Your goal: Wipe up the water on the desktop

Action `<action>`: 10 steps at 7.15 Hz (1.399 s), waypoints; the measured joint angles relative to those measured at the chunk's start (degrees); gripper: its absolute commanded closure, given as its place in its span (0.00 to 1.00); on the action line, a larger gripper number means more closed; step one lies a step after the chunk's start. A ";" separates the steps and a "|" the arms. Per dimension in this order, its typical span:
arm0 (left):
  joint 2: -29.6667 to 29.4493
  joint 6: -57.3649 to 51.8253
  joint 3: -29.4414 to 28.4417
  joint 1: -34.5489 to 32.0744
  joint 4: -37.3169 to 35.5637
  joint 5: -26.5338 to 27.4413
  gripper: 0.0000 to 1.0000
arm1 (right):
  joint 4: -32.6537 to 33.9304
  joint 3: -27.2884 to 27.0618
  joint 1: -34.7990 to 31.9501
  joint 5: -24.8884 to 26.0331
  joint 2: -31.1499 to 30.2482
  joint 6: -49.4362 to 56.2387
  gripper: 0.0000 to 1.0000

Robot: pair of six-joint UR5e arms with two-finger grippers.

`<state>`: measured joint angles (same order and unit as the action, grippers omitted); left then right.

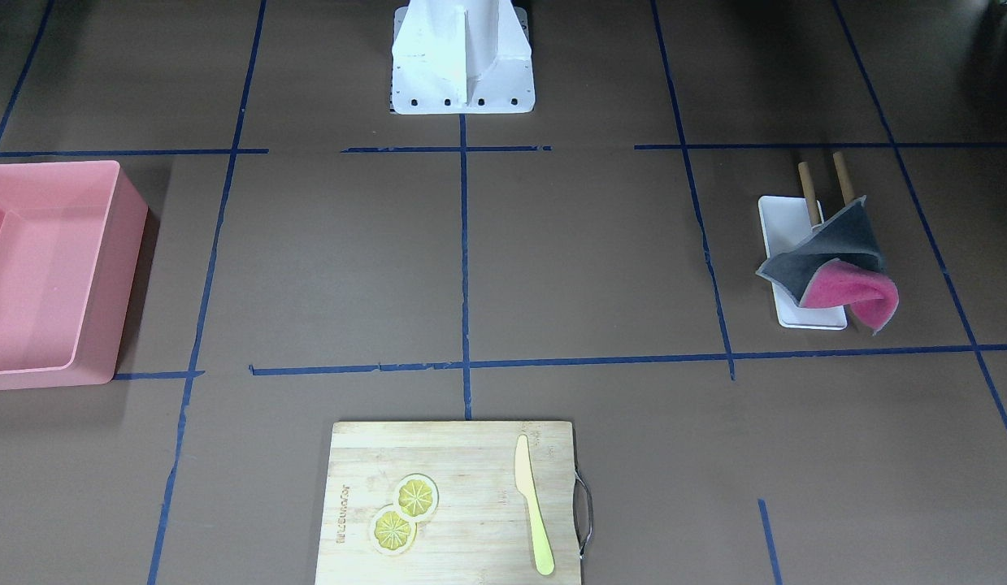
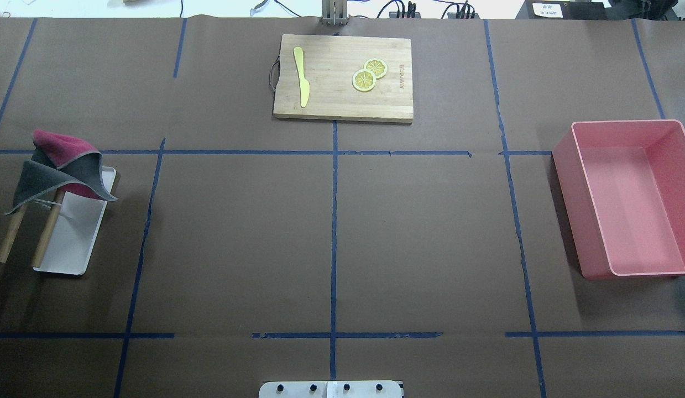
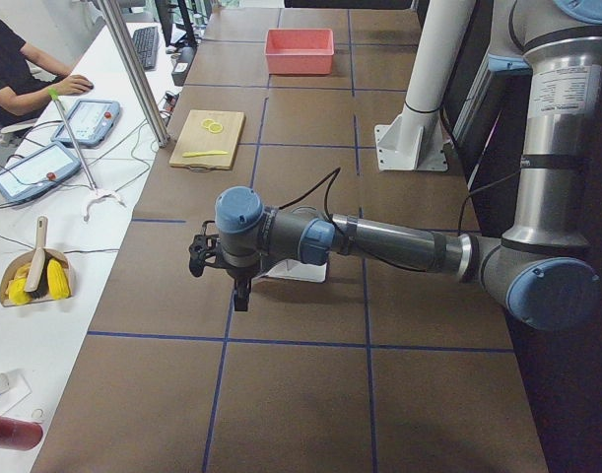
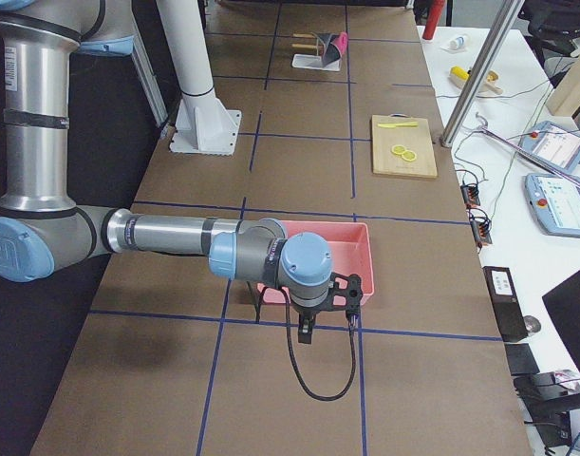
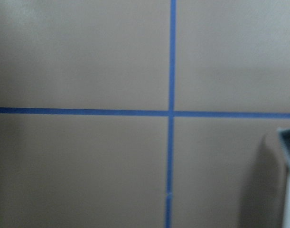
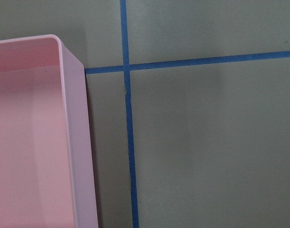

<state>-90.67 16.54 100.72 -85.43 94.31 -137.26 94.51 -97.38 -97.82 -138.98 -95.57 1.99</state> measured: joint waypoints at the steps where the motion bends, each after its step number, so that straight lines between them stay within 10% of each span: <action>1: 0.00 2.95 1.21 2.35 1.42 -1.20 0.00 | 0.01 -0.12 0.06 -0.13 0.40 -0.66 0.00; 5: -0.56 21.18 -0.12 11.34 17.14 -3.80 0.02 | 0.00 -1.09 0.35 -0.31 0.82 -1.14 0.00; 10: -10.41 21.77 -12.03 13.59 19.28 -3.89 0.18 | 0.06 -1.39 0.35 -0.49 0.91 -1.19 0.00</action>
<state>-101.08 38.31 88.69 -71.84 113.59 -141.15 94.57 -98.76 -97.47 -139.47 -94.66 0.80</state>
